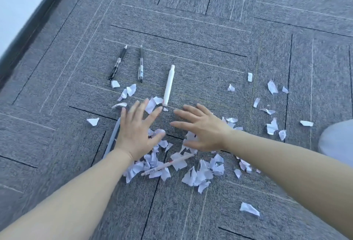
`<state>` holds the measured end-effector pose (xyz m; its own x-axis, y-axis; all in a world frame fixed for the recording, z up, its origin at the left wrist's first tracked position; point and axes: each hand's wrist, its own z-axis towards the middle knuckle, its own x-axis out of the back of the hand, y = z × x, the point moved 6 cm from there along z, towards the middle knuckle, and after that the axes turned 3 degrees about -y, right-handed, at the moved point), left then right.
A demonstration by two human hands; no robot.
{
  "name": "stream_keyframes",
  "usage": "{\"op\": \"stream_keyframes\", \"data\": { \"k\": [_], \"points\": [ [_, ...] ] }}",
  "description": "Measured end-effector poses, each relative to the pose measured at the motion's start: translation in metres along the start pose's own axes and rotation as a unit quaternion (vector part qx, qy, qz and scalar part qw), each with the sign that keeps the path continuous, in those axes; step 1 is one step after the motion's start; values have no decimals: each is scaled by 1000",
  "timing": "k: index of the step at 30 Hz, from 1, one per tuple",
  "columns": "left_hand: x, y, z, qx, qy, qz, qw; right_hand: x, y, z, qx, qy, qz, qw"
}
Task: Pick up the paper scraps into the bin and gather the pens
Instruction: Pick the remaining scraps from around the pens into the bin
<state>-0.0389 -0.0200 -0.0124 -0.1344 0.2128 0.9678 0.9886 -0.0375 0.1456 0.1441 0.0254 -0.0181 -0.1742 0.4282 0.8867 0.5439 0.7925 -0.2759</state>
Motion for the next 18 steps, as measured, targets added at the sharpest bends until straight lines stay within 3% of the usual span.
{"op": "stream_keyframes", "data": {
  "k": [2,4,8,12,14,16,18],
  "points": [
    [-10,0,5,33,-57,37,997,-6,-14,6,55,-11,-56,997],
    [-14,1,4,50,-67,15,996,-7,-24,1,99,9,-36,994],
    [-14,25,-18,-75,-1,-119,990,-14,-14,-37,137,75,4,988],
    [-7,34,-38,-148,47,-195,969,-3,3,-65,75,141,32,987],
    [-7,25,-38,-124,49,-153,979,-6,4,-61,44,95,-2,995],
    [-14,12,-38,-103,-9,-66,992,-14,0,-55,55,23,-27,998],
    [-24,5,-41,-110,-74,1,991,-18,-2,-56,64,0,-19,998]
  ]
}}
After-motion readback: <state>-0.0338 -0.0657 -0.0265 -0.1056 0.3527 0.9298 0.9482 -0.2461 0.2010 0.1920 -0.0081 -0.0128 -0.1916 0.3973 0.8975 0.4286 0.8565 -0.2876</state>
